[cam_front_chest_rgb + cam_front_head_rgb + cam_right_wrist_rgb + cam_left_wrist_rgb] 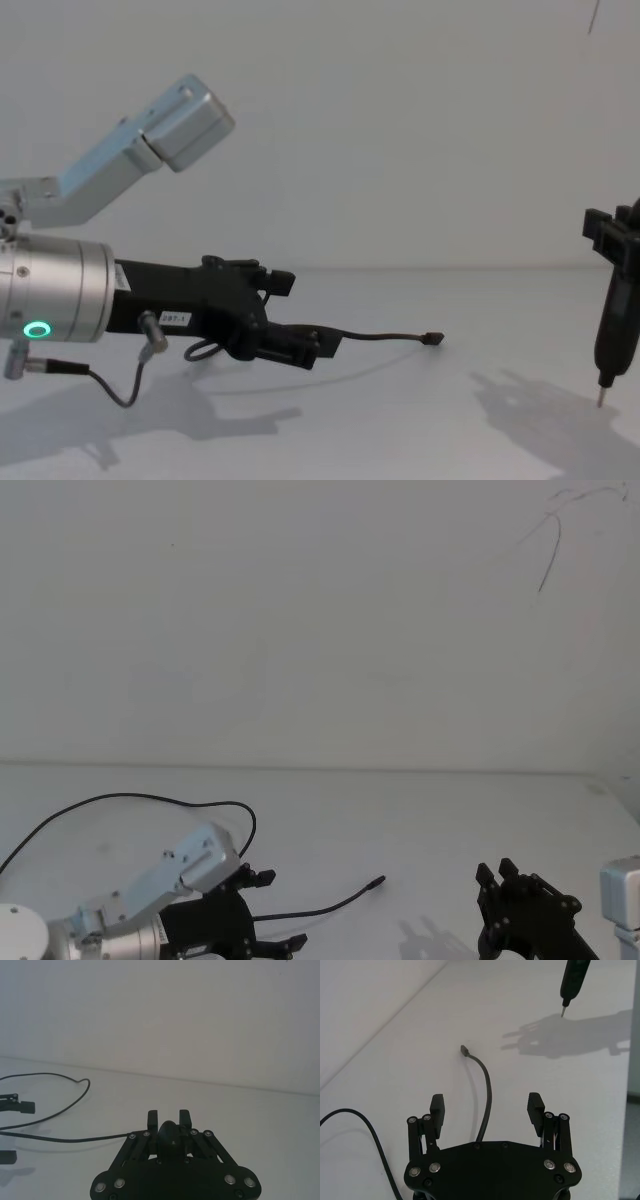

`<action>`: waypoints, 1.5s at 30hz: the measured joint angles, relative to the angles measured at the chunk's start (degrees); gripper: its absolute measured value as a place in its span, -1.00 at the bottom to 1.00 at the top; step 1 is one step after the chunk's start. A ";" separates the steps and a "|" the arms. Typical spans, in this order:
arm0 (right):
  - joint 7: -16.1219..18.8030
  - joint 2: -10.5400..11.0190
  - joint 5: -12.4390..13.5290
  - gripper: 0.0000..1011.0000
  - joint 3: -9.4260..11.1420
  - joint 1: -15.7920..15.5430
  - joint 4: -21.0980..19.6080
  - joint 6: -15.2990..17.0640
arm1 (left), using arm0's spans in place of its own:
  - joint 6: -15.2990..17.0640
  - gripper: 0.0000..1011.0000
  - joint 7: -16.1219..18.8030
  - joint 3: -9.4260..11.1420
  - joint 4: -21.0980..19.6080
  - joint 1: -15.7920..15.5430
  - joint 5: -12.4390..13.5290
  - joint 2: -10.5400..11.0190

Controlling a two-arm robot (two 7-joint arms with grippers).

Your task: Pick up the data cable with the one hand.

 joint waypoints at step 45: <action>0.00 0.00 0.00 -0.50 0.00 0.00 0.00 0.00 | 0.05 -0.90 2.93 2.75 2.35 -2.75 7.02 -3.30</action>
